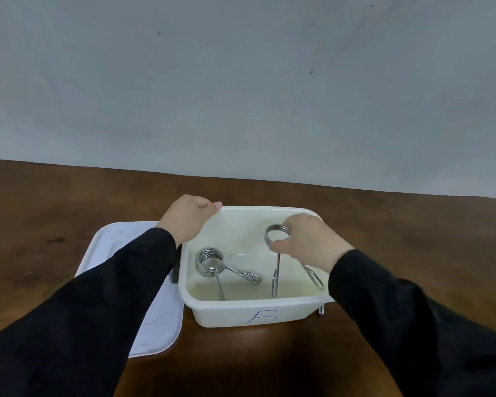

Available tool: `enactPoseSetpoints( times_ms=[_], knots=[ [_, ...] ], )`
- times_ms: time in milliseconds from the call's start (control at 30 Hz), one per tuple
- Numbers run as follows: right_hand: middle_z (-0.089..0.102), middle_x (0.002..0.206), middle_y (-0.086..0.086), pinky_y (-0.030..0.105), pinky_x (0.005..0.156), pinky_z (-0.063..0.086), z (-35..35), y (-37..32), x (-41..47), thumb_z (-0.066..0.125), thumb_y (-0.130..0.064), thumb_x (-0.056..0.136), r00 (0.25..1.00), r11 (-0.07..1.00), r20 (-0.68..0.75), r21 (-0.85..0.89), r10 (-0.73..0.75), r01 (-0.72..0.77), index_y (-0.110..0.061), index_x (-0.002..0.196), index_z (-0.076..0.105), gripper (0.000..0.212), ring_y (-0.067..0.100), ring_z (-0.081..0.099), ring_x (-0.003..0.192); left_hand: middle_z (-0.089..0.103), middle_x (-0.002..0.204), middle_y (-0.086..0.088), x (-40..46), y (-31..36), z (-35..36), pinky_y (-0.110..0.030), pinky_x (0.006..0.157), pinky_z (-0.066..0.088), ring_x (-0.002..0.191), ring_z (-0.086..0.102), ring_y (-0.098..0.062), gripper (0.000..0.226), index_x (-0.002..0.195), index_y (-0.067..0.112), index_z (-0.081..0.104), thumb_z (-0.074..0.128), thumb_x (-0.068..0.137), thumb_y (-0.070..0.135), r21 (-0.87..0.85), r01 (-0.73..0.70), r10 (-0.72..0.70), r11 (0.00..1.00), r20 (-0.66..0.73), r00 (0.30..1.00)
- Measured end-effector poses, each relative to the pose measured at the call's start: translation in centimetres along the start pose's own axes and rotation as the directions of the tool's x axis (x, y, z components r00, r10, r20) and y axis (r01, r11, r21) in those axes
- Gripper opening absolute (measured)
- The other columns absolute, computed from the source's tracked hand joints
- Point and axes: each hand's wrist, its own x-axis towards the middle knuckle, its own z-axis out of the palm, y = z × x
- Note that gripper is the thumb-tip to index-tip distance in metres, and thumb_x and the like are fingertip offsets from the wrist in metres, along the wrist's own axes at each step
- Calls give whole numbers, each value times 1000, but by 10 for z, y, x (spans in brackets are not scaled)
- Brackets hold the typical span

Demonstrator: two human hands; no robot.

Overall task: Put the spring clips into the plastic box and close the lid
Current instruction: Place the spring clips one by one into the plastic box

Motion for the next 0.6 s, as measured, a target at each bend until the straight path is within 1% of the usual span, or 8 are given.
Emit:
enactPoseSetpoints(
  times_ms=[33, 100, 167, 233, 333, 400, 500, 600],
  knots=[
    [53, 63, -2, 27, 49, 34, 10, 1, 6, 66, -44, 78, 999, 998, 30, -55, 12, -10, -13, 69, 52, 35, 18, 50, 56, 44, 64, -2, 0, 0, 0, -29, 53, 32, 55, 37, -17, 43, 83, 9, 73, 58, 99, 46, 9, 1, -1, 1000, 2, 1000],
    [55, 63, -4, 27, 51, 35, 25, 5, 14, 67, -43, 80, 996, 996, 88, -87, 33, -25, -16, 70, 51, 33, 15, 53, 59, 41, 64, -3, 0, 1, -1, -29, 52, 30, 53, 34, -17, 45, 83, 7, 73, 58, 99, 46, 28, -2, 2, 1000, 5, 1000],
    [58, 63, -3, 28, 56, 43, 36, 6, 21, 67, -41, 80, 988, 991, 148, -129, 54, -35, -19, 69, 49, 31, 19, 62, 67, 39, 64, -4, 0, 1, -1, -30, 52, 28, 53, 32, -17, 48, 84, 2, 71, 57, 99, 45, 32, -6, 5, 999, 7, 1000],
    [59, 65, -2, 31, 64, 49, 43, 6, 27, 67, -39, 79, 981, 981, 182, -190, 64, -29, -19, 70, 50, 27, 24, 67, 75, 37, 63, -3, 0, 2, -1, -30, 51, 27, 52, 30, -17, 48, 80, 1, 67, 57, 100, 44, 34, -2, 1, 999, 10, 1000],
    [54, 68, -3, 32, 67, 48, 49, 2, 32, 67, -35, 79, 978, 963, 205, -269, 34, 22, -16, 77, 55, 22, 27, 65, 78, 35, 61, -1, 0, 3, -1, -30, 50, 26, 52, 30, -17, 48, 87, 0, 70, 56, 101, 43, 43, 2, -2, 999, 8, 1000],
    [51, 66, -3, 30, 64, 44, 54, 1, 35, 66, -31, 80, 977, 953, 213, -302, 27, 39, -15, 75, 54, 20, 26, 60, 73, 35, 61, -1, 1, 2, 0, -31, 51, 26, 52, 30, -17, 50, 92, -4, 71, 56, 101, 44, 46, 0, 0, 999, 2, 1000],
    [50, 59, -1, 28, 56, 39, 61, 4, 38, 63, -29, 79, 975, 949, 219, -314, 43, 29, -15, 65, 49, 24, 23, 51, 58, 33, 60, 0, 2, 0, 0, -31, 50, 24, 51, 29, -17, 53, 90, -6, 67, 56, 100, 44, 51, 2, -1, 999, -5, 1000],
    [48, 58, -1, 28, 56, 38, 66, 8, 40, 63, -30, 81, 974, 941, 224, -337, 39, 40, -16, 64, 47, 28, 22, 47, 55, 33, 59, 1, 2, 0, 0, -31, 50, 24, 52, 29, -17, 52, 89, -5, 67, 56, 100, 44, 51, -3, 3, 999, -8, 1000]
  ],
)
